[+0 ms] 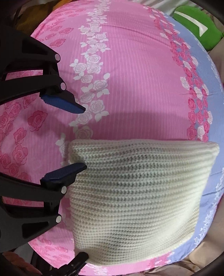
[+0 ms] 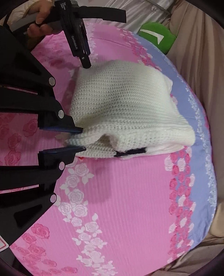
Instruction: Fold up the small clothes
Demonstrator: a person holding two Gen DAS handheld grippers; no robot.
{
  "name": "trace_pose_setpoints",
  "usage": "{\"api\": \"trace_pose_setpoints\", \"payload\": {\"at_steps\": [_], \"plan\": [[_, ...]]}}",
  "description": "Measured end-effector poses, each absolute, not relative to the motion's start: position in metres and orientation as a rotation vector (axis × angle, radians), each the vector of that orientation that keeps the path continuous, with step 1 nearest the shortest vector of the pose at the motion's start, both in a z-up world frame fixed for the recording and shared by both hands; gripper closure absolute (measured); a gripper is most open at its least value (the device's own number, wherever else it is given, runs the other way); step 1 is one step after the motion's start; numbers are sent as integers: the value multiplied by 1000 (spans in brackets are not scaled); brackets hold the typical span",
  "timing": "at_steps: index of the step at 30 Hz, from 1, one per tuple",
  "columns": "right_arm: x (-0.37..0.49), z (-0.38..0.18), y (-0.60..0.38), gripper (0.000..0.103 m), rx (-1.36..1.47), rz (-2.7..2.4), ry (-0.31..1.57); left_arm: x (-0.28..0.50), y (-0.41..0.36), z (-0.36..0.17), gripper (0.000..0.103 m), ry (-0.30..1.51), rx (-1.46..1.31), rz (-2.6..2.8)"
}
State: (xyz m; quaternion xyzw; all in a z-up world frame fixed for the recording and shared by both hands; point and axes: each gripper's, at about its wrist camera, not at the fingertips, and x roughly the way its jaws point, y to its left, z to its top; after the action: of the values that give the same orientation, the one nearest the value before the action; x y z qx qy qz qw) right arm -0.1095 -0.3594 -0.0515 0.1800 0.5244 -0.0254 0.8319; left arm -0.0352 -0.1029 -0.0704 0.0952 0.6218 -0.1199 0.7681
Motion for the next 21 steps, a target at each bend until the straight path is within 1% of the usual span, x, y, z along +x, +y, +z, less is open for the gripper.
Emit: {"api": "trace_pose_setpoints", "payload": {"at_steps": [3,6,7,9,12,13,15,17,19,21], "plan": [[-112,-29,-356,83,327,-86,1053,-38,-101,-41,46,1291,169,-274],[-102,-10,-344,85,249,-61,990,-31,-100,-18,46,1234,141,-273],[-95,-7,-338,87,217,-43,978,-26,-104,-11,46,1216,137,-273],[-79,-11,-329,88,159,-40,972,-15,-112,-8,46,1196,145,-270],[-53,-41,-328,89,132,-83,1031,-2,-120,-19,46,1182,177,-258],[-45,-58,-332,95,134,-103,1077,3,-125,-28,46,1190,202,-246],[-41,-71,-336,97,153,-92,1106,10,-131,-50,43,1222,233,-242],[-43,-57,-336,97,173,-91,1098,11,-132,-55,43,1220,246,-233],[-49,-36,-340,96,238,-89,1050,12,-133,-55,43,1217,248,-231],[-48,-32,-343,96,248,-109,1028,13,-133,-56,41,1221,243,-230]]}}
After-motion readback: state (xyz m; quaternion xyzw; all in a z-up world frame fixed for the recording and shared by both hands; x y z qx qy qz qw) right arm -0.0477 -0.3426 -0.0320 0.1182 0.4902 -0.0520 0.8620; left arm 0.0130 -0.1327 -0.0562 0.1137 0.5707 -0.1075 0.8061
